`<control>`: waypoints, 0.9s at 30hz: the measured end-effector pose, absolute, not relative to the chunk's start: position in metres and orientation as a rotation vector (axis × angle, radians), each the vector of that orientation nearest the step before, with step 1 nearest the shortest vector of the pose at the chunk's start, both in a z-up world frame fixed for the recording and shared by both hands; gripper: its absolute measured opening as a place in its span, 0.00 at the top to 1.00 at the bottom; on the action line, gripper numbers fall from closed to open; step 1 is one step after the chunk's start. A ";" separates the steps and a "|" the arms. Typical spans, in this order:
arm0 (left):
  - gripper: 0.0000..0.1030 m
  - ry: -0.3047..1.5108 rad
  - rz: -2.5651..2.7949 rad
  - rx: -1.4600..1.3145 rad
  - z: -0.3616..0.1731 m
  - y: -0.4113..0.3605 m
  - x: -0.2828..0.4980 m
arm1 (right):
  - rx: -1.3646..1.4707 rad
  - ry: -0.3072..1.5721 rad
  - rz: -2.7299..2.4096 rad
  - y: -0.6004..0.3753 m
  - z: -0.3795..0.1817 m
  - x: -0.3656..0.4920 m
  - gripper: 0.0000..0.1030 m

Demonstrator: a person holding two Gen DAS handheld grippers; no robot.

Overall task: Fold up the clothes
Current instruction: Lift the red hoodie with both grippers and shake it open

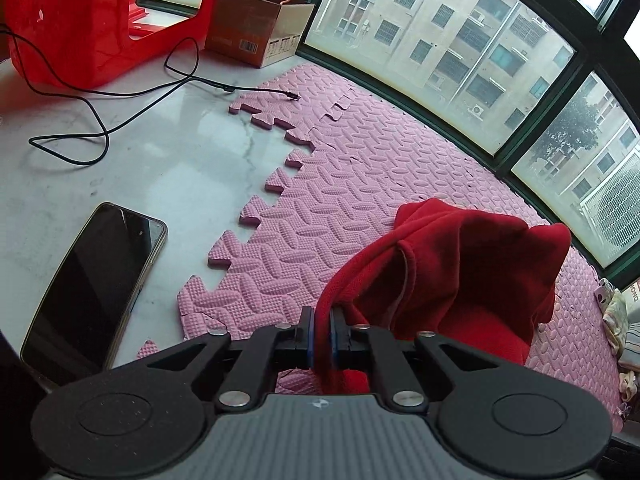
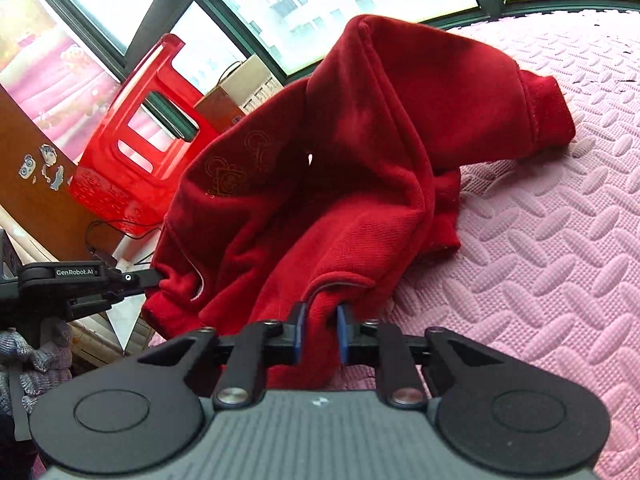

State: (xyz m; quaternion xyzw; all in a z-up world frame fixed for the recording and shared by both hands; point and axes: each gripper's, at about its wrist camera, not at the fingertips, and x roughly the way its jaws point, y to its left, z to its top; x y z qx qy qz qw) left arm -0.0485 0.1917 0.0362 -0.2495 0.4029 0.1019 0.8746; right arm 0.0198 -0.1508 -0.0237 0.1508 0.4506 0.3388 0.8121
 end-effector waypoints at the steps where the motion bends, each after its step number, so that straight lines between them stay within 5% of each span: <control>1: 0.92 0.843 0.210 -0.522 0.037 0.192 -0.048 | 0.325 0.955 0.723 -0.153 -0.022 0.019 0.94; 4: 0.92 0.844 0.210 -0.519 0.037 0.191 -0.047 | 0.309 0.964 0.710 -0.157 -0.024 0.017 0.92; 7: 0.92 0.851 0.213 -0.520 0.035 0.189 -0.046 | 0.328 0.988 0.704 -0.156 -0.028 0.016 0.77; 12: 0.92 0.856 0.211 -0.517 0.033 0.189 -0.048 | 0.337 1.001 0.710 -0.147 -0.031 0.017 0.69; 16: 0.92 0.856 0.208 -0.515 0.034 0.188 -0.049 | 0.332 1.014 0.707 -0.138 -0.035 0.018 0.73; 19: 0.92 0.851 0.195 -0.527 0.037 0.188 -0.050 | 0.354 1.010 0.705 -0.142 -0.035 0.015 0.90; 27: 0.92 0.877 0.109 -0.581 0.049 0.182 -0.065 | 0.399 0.927 0.766 -0.169 -0.002 -0.002 0.94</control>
